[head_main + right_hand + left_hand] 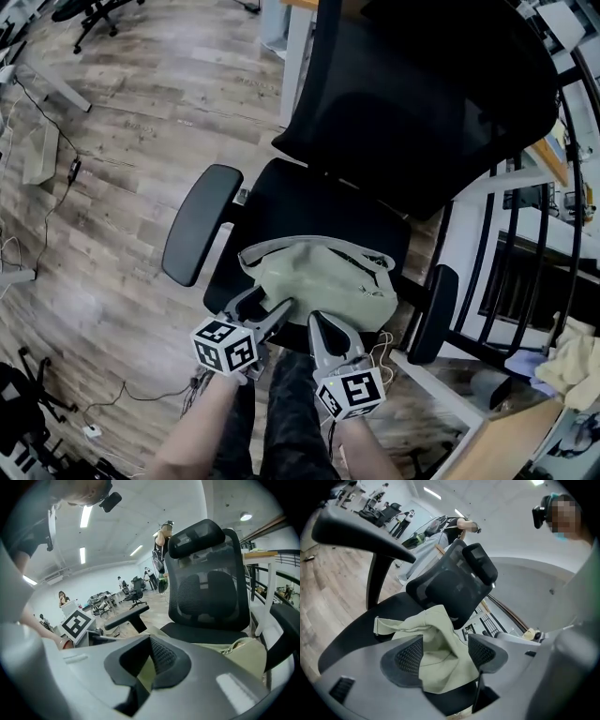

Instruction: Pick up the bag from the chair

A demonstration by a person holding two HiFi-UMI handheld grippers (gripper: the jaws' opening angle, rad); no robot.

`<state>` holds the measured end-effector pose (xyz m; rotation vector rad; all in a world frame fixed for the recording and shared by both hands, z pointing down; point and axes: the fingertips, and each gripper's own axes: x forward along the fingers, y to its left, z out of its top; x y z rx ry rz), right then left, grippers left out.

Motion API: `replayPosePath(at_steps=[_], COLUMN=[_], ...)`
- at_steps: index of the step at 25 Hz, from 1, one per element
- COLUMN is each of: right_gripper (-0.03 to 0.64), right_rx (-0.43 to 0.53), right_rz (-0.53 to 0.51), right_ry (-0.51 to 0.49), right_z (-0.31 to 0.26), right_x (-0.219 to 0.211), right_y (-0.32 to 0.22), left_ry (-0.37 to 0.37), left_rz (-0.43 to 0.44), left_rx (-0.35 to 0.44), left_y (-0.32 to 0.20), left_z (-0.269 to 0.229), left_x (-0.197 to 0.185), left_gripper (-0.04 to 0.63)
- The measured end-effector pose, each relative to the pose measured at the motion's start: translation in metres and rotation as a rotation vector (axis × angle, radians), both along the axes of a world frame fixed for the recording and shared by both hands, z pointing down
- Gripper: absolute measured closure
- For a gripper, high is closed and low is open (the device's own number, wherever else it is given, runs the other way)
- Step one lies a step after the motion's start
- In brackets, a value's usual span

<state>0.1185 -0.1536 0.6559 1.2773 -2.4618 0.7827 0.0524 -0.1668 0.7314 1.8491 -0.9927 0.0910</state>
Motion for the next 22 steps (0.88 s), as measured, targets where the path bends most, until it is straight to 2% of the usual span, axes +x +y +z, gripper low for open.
replayPosePath(at_steps=[7, 10, 14, 17, 21, 22], right_gripper=[0.609, 0.609, 0.609, 0.607, 0.607, 0.533], right_rx=[0.007, 0.013, 0.018, 0.01, -0.025, -0.045], right_rz=[0.029, 0.055, 0.129, 0.233, 0.373, 0.393], right_ry=[0.016, 0.036, 0.075, 0.118, 0.174, 0.175], right_z=[0.009, 0.011, 0.014, 0.016, 0.023, 0.027], right_x=[0.023, 0.033, 0.056, 0.087, 0.133, 0.141], right_y=[-0.005, -0.005, -0.005, -0.008, -0.007, -0.006], left_ry=[0.063, 0.051, -0.03, -0.07, -0.106, -0.109], left_rz=[-0.059, -0.05, -0.068, -0.067, -0.077, -0.078], left_rx=[0.005, -0.006, 0.043, 0.061, 0.071, 0.071], left_y=[-0.024, -0.027, -0.03, -0.031, -0.03, -0.029], left_z=[0.003, 0.009, 0.006, 0.005, 0.006, 0.006], left_x=[0.004, 0.008, 0.003, 0.004, 0.002, 0.001], left_gripper=[0.318, 0.323, 0.509, 0.553, 0.572, 0.574])
